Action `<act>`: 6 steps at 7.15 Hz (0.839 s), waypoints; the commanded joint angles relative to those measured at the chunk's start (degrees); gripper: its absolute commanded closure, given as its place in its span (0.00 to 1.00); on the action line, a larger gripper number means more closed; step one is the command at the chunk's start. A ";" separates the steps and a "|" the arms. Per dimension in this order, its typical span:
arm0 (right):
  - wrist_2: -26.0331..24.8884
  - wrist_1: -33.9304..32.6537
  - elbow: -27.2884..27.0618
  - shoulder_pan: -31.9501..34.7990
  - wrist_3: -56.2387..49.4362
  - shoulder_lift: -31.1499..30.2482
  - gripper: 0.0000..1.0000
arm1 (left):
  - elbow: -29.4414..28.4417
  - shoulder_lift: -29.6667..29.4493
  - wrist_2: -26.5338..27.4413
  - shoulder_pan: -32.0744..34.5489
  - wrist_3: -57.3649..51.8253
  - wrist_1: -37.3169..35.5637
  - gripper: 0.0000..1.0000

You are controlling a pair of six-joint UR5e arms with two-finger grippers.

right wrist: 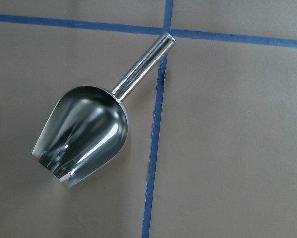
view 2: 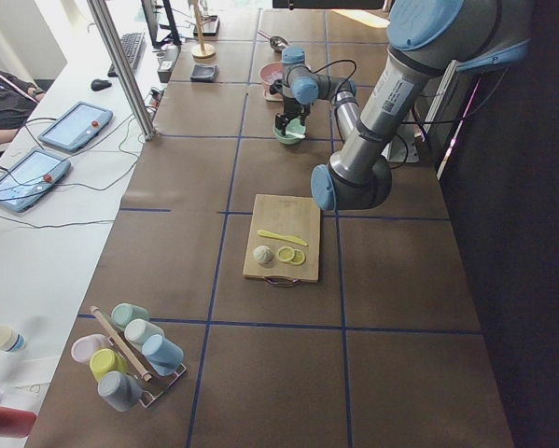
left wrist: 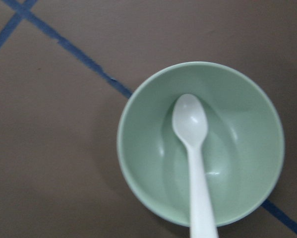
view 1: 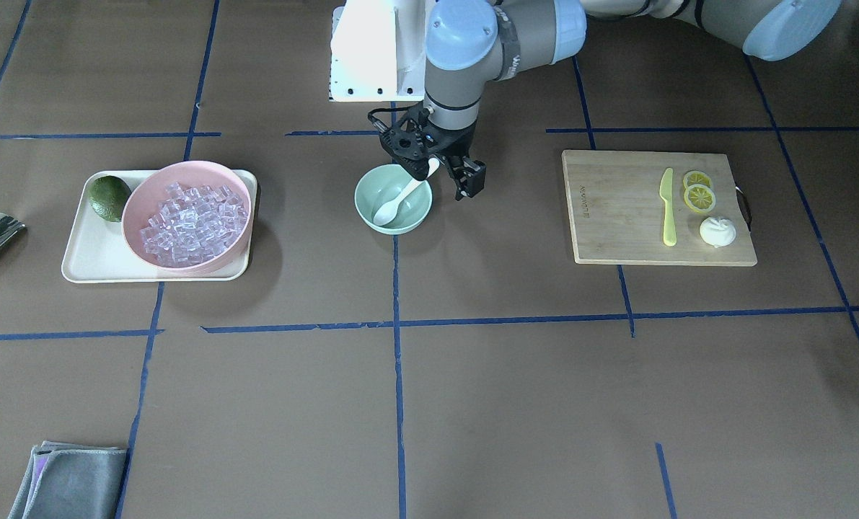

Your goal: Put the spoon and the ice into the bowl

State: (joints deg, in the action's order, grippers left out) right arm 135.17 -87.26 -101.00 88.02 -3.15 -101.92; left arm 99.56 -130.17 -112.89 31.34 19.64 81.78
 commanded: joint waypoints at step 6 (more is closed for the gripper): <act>1.32 4.28 -0.69 -0.04 0.16 0.14 0.00 | 5.83 27.49 -16.02 35.15 -6.05 -0.12 0.00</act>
State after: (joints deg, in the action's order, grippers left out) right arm 136.17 -83.49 -101.59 87.98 -3.01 -101.78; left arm 105.46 -106.58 -126.28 60.32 17.39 81.96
